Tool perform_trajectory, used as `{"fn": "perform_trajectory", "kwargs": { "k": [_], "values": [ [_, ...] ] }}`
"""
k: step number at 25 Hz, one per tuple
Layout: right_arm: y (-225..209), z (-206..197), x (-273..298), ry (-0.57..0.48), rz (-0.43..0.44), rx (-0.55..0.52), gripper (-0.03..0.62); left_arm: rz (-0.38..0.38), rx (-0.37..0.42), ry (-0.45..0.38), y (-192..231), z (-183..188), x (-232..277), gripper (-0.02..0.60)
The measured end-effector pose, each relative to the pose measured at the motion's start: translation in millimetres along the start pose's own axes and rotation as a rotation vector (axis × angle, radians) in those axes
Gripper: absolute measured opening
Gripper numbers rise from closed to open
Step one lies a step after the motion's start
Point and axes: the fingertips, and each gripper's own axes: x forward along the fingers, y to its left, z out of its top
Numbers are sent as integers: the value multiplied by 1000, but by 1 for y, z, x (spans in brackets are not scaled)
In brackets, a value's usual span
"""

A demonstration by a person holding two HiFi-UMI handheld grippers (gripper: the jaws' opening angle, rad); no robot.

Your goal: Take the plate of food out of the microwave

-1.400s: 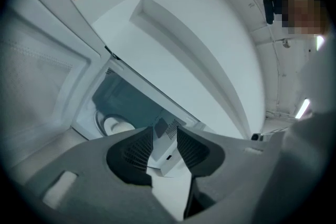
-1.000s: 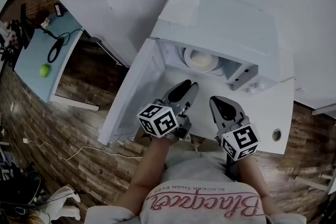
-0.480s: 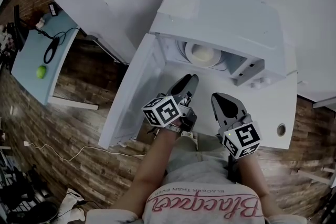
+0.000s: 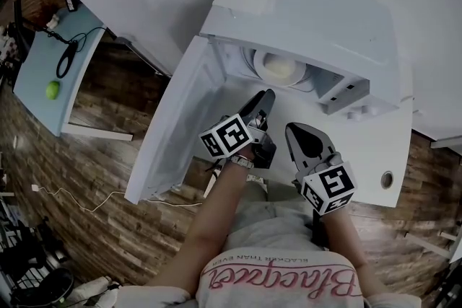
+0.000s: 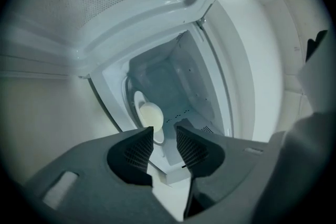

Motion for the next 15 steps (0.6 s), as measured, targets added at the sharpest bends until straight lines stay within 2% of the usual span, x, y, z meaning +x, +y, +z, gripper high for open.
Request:
{"fn": "perform_trajectory", "kwargs": {
  "k": [7,12,15],
  "values": [
    [-17,-1,7,2,3,18,6,97,-66,-1,18,-3,20,143],
    [-25,3,13,1,8,26,6,154,-166,-10,27,0,33,143],
    [-30,3,17,6,13,31,6,211,-198,-11,35,0,39,143]
  ]
}}
